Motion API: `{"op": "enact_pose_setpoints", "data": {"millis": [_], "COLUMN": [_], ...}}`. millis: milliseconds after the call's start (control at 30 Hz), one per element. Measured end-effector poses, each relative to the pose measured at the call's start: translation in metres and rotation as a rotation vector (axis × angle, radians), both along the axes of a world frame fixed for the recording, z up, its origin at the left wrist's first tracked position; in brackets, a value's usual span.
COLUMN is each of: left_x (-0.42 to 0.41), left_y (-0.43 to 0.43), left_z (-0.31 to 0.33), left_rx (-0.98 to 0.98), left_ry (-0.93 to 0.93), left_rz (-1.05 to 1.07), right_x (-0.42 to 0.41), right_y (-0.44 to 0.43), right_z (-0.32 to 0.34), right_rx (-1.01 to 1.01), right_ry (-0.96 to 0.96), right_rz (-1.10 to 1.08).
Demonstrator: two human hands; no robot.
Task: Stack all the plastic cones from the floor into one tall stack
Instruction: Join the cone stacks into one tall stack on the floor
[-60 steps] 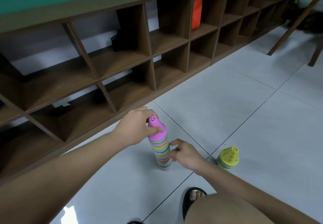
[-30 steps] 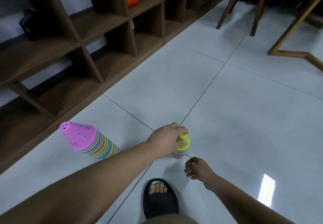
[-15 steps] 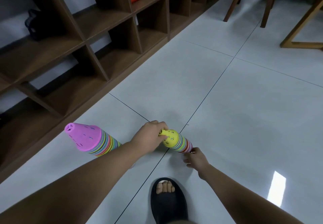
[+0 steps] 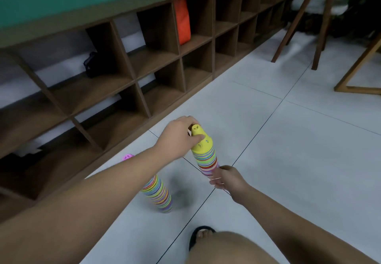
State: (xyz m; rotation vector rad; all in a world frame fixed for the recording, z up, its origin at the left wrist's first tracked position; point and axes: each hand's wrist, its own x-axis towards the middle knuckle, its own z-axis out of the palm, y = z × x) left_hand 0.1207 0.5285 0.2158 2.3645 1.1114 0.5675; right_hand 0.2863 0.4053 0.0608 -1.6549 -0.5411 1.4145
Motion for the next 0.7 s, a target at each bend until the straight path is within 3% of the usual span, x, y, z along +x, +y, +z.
{"op": "enact_pose_setpoints", "data": {"millis": [433,700], "left_x": [-0.112,-0.163], "left_y": [-0.033,-0.064], "left_z": [0.165,0.188], "left_rx": [0.167,0.237], "left_ry": [-0.407,-0.394], "left_rz": [0.259,0.346], "right_x": [-0.098,-0.159], "right_y": [0.047,0.050], "right_z": [0.180,0.200], "right_rx": [0.230,0.205], "right_ry": [0.016,-0.020], "right_rz": [0.218,0.315]}}
